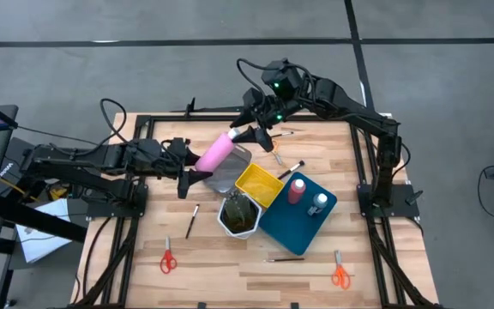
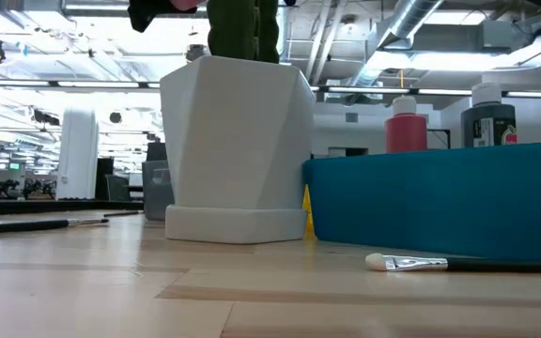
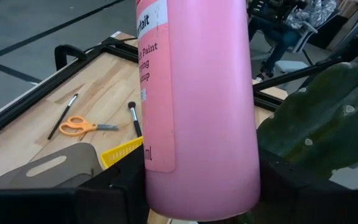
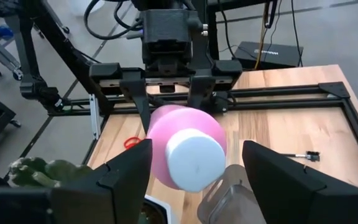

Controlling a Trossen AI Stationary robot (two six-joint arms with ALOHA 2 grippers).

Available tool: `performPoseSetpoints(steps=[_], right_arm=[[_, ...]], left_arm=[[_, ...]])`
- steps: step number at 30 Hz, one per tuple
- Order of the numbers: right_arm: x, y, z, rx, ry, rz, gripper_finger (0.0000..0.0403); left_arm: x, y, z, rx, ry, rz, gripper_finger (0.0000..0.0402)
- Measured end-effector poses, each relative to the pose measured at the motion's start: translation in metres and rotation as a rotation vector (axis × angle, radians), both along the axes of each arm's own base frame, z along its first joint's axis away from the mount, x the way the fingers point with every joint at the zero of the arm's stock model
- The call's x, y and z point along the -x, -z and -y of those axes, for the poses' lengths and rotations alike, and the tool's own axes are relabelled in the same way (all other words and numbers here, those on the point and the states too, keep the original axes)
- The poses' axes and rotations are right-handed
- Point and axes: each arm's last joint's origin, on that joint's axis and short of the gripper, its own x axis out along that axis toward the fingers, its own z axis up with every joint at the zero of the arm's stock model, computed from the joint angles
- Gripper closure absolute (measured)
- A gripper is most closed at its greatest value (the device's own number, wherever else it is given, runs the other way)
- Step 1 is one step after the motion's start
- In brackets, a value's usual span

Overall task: Pick & Place Paint Supplies
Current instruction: Put the pink paint bottle into the blue bin

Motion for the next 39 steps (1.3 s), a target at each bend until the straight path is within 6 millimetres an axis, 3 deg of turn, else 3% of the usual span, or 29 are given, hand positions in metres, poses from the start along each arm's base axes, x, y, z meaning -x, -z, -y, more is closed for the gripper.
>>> performPoseSetpoints(steps=[4, 11, 18, 25, 30, 35, 39], right_arm=[[-0.001, -0.001, 0.000, -0.003, 0.003, 0.009, 0.0194], [0.000, -0.001, -0.001, -0.027, -0.034, 0.007, 0.0292], [0.000, -0.001, -0.001, -0.040, -0.032, 0.011, 0.0290], [-0.001, -0.001, 0.000, -0.037, -0.008, 0.006, 0.0290], [0.001, -0.001, 0.007, -0.035, 0.012, 0.008, 0.0290], [0.012, -0.007, 0.020, -0.028, 0.056, 0.006, 0.0290], [0.033, -0.023, 0.029, -0.011, 0.087, -0.010, 0.0290]], left_arm=[[0.000, 0.000, 0.000, -0.001, -0.002, 0.000, 0.0205], [0.000, 0.000, 0.000, -0.007, -0.015, 0.000, 0.0205], [0.000, -0.001, 0.000, -0.005, -0.017, 0.015, 0.0204], [0.002, -0.002, -0.001, -0.015, -0.033, 0.011, 0.0148], [0.013, 0.002, -0.003, -0.019, -0.041, -0.054, 0.0131], [0.030, 0.002, -0.005, -0.028, -0.062, -0.096, 0.0129], [0.044, 0.001, -0.007, -0.029, -0.102, -0.115, 0.0129]])
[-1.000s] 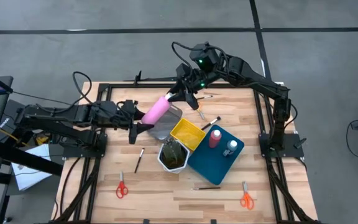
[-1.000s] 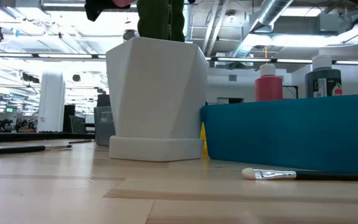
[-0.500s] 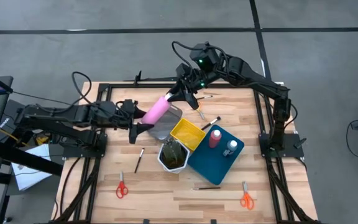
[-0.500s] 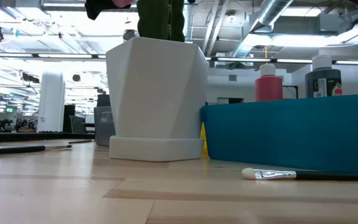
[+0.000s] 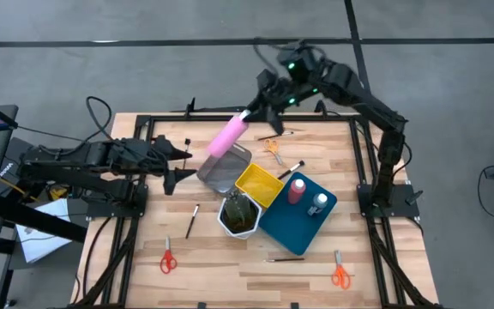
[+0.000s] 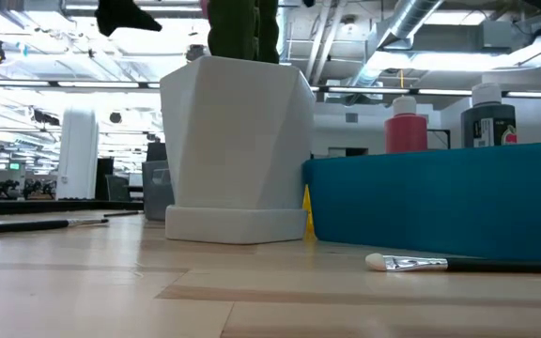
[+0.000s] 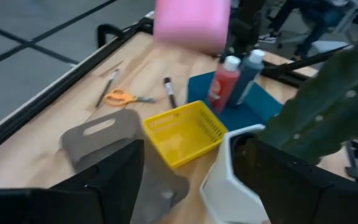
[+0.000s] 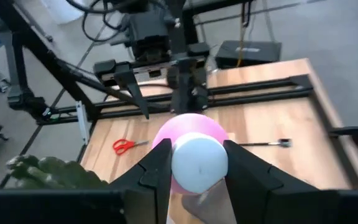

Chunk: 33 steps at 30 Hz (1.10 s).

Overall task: Pick & Place Paint Supplies
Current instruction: Put the pink paint bottle into the blue bin

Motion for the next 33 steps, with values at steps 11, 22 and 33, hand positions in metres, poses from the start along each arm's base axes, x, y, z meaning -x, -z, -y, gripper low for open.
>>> performPoseSetpoints(steps=[11, 22, 33], right_arm=[[0.079, -0.014, -0.039, -0.072, 0.018, -0.291, 0.0290], [0.107, -0.027, -0.124, -0.146, 0.052, -0.401, 0.0290], [0.063, 0.008, -0.196, -0.115, 0.123, -0.566, 0.0290]], left_arm=[[0.019, -0.003, -0.003, -0.031, -0.065, 0.012, 0.0129], [0.019, -0.003, -0.004, -0.042, -0.084, 0.009, 0.0129], [0.019, -0.004, -0.004, -0.036, -0.088, 0.017, 0.0129]])
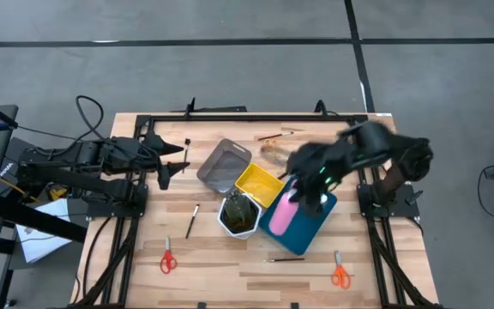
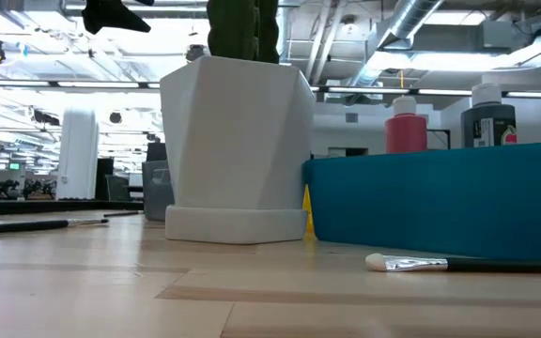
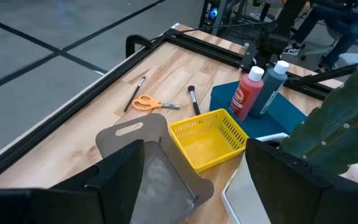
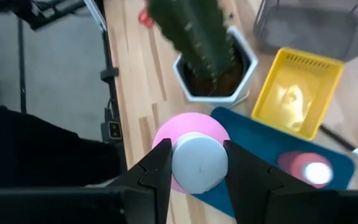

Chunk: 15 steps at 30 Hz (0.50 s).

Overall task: Pick & Place Paint Supplies
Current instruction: Put the pink paint bottle into the blue bin

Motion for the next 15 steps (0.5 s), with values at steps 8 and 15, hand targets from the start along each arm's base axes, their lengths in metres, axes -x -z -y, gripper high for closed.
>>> performPoseSetpoints(steps=[8, 15], right_arm=[[-0.025, 0.028, -0.033, 0.023, 0.033, -0.092, 0.0290], [-0.023, 0.038, -0.042, 0.057, 0.120, -0.119, 0.0290]], left_arm=[[0.000, 0.000, 0.000, 0.006, 0.004, 0.002, 0.0129], [0.000, 0.000, 0.000, 0.007, 0.006, 0.002, 0.0129]])
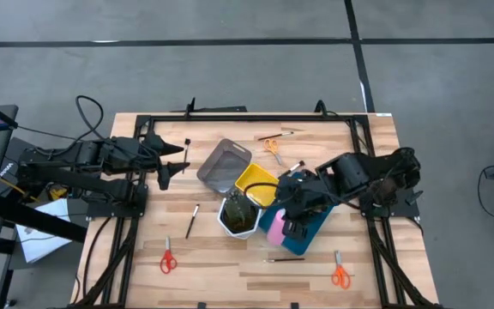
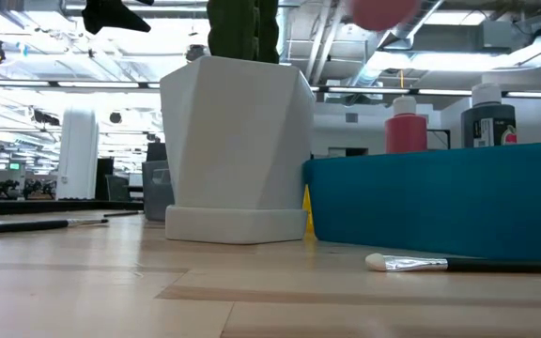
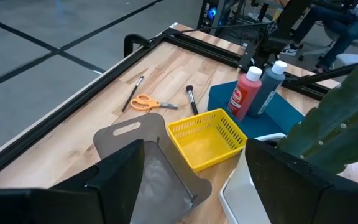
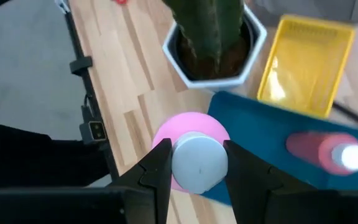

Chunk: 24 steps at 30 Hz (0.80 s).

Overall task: Pick & Place Paint Supplies
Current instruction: Put the pink paint bottle into the blue bin

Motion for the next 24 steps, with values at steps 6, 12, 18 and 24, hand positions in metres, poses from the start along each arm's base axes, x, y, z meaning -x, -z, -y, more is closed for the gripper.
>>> performPoseSetpoints(steps=[6, 12, 18, 24], right_arm=[[0.032, 0.023, 0.006, 0.021, 0.097, -0.116, 0.0290], [0.047, 0.039, 0.017, 0.023, 0.162, -0.119, 0.0290], [0.045, 0.059, 0.025, 0.066, 0.166, -0.173, 0.0290], [0.039, 0.079, 0.029, 0.097, 0.128, -0.199, 0.0290]], left_arm=[[0.000, 0.000, 0.000, 0.004, 0.010, -0.001, 0.0129], [0.000, 0.000, 0.000, 0.004, 0.011, -0.001, 0.0129], [0.000, 0.000, 0.000, 0.005, 0.011, -0.001, 0.0129], [-0.004, 0.002, 0.000, 0.008, 0.002, -0.010, 0.0129]])
